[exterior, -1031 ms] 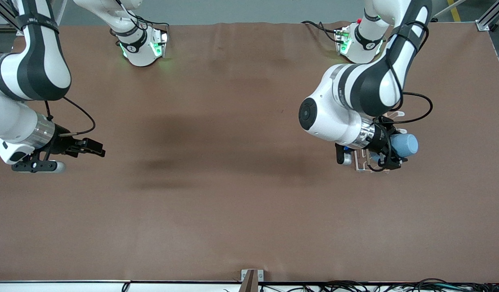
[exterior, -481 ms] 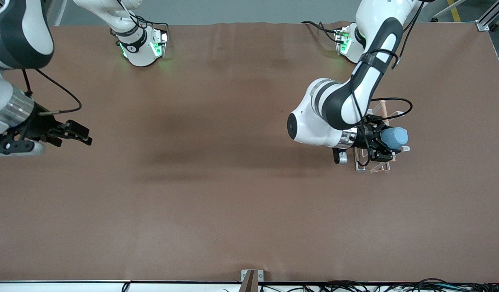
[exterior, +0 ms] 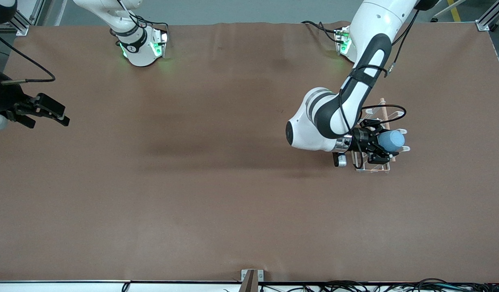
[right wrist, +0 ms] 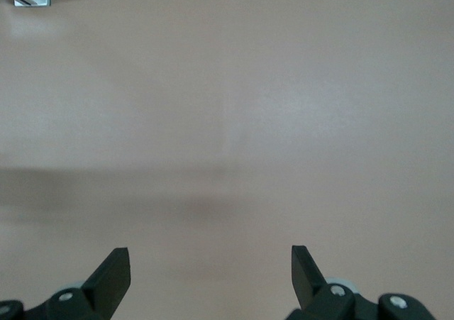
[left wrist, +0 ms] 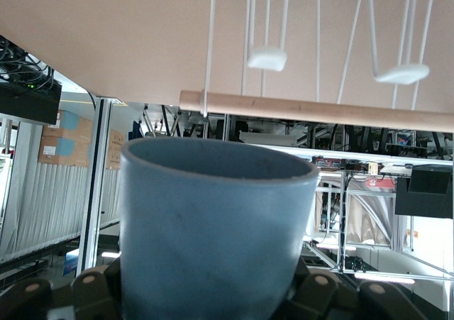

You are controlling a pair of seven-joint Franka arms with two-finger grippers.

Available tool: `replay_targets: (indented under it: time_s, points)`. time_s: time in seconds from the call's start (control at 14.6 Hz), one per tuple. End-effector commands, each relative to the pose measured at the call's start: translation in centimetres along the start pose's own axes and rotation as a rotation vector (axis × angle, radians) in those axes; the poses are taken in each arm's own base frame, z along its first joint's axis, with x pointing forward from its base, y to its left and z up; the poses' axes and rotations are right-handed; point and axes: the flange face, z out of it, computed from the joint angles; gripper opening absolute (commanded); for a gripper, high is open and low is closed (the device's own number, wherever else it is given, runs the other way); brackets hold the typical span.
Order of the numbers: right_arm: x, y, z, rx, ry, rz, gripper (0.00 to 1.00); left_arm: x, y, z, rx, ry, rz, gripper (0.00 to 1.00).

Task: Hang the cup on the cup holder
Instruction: 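Lower the cup with the left gripper onto a rack hook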

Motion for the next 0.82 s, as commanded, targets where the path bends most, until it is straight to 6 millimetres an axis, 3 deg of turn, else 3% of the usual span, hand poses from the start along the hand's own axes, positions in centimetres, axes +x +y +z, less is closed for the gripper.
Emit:
replay_targets:
  time_s: [0.0,0.76]
  points:
    - [0.0,0.0,-0.1,-0.047,-0.014,0.008,1.00,0.5,0.5,0.5,0.012,-0.040,-0.033,0.71]
    - [0.0,0.4,0.8,-0.046,-0.036,0.006,1.00,5.3,1.7,1.2,0.045,-0.083,-0.109,0.71]
